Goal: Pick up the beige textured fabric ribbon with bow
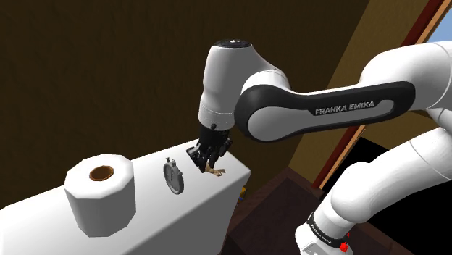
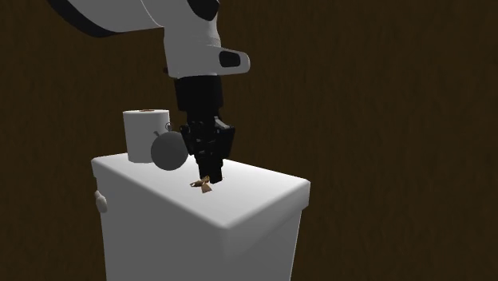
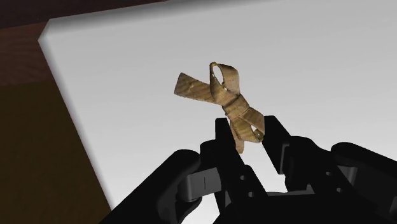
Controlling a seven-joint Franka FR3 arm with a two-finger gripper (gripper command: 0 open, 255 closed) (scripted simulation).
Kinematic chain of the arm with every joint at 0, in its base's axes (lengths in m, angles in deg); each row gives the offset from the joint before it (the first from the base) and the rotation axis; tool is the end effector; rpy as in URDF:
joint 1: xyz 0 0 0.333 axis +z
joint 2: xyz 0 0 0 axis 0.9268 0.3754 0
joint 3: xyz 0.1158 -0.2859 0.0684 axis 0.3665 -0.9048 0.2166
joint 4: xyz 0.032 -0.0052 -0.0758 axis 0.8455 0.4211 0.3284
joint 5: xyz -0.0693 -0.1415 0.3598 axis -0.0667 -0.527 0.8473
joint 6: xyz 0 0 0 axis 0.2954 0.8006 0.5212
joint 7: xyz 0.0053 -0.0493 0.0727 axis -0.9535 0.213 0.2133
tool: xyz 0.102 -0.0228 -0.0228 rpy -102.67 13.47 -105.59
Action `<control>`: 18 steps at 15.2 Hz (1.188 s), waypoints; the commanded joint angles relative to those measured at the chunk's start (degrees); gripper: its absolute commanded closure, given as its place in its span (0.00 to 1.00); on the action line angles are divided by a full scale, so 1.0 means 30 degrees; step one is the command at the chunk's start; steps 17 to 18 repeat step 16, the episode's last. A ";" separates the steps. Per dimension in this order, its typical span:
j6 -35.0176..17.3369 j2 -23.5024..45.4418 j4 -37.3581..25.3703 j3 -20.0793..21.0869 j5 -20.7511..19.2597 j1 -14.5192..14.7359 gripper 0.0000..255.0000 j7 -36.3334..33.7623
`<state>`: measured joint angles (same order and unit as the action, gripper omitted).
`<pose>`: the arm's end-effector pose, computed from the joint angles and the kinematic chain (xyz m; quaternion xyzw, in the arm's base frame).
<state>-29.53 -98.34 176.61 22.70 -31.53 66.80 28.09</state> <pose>0.3350 0.3387 0.4919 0.9968 -0.0634 0.0434 0.0236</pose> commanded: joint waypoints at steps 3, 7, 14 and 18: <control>0.0945 -0.0202 -0.0604 -0.0241 0.0031 0.0004 1.00 0.0132; 0.1975 -0.0326 -0.1521 -0.0455 0.0003 -0.0021 1.00 0.0219; 0.3755 -0.0348 -0.3274 -0.0743 -0.0126 -0.0117 1.00 0.0294; 0.3794 -0.0347 -0.3314 -0.0749 -0.0129 -0.0119 1.00 0.0295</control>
